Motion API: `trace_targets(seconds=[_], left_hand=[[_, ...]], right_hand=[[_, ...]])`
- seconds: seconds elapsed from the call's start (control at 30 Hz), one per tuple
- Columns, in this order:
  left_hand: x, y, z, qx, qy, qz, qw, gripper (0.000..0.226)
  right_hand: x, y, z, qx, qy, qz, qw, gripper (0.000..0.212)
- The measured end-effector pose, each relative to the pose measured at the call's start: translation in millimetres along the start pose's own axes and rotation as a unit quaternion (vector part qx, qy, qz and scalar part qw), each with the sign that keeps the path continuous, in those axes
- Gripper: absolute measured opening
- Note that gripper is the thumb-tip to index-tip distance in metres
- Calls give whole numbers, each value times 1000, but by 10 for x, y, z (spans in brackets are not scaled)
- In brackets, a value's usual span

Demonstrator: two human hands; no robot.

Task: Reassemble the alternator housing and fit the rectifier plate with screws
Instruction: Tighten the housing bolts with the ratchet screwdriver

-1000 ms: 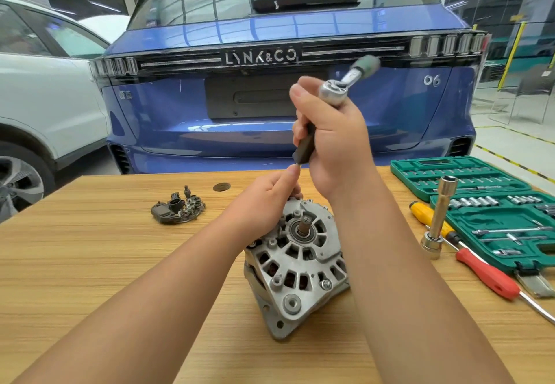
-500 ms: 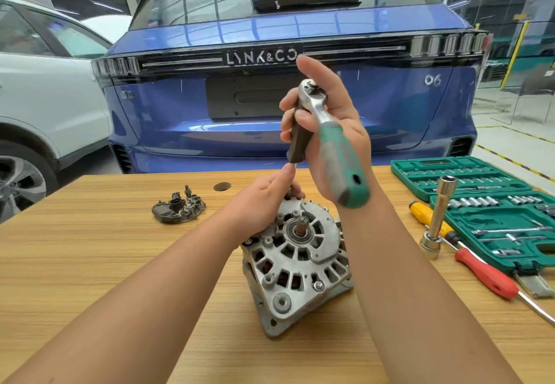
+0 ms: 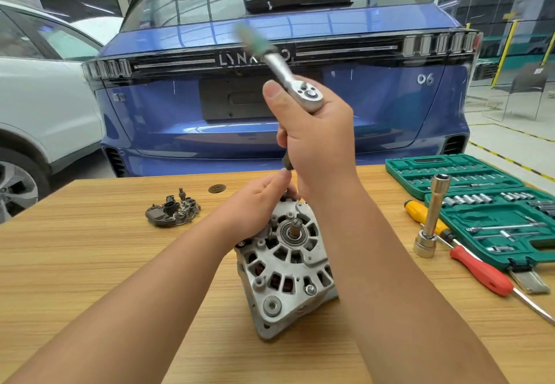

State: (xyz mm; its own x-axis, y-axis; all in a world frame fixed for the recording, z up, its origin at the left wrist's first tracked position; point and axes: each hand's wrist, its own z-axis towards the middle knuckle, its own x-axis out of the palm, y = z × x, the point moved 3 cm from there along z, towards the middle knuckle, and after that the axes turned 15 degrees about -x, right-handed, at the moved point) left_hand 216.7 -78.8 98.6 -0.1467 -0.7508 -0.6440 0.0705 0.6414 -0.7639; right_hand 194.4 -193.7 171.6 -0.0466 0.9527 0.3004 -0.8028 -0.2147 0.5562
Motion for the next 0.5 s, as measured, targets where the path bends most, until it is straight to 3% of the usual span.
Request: trace_targets(seconds=[0.13, 0.2, 0.4, 0.5], left_hand=[[9, 6, 12, -2, 0, -14, 1000, 61], [13, -6, 24, -10, -6, -21, 1000, 61], [13, -13, 2, -13, -5, -35, 999, 58], [10, -16, -16, -18, -14, -27, 999, 52]], right_hand=[[-84, -8, 20, 80, 70, 184, 977, 30], [-172, -15, 12, 75, 80, 244, 964, 33], [-99, -14, -36, -88, 105, 90, 986, 35], [-118, -29, -8, -60, 137, 142, 979, 44]])
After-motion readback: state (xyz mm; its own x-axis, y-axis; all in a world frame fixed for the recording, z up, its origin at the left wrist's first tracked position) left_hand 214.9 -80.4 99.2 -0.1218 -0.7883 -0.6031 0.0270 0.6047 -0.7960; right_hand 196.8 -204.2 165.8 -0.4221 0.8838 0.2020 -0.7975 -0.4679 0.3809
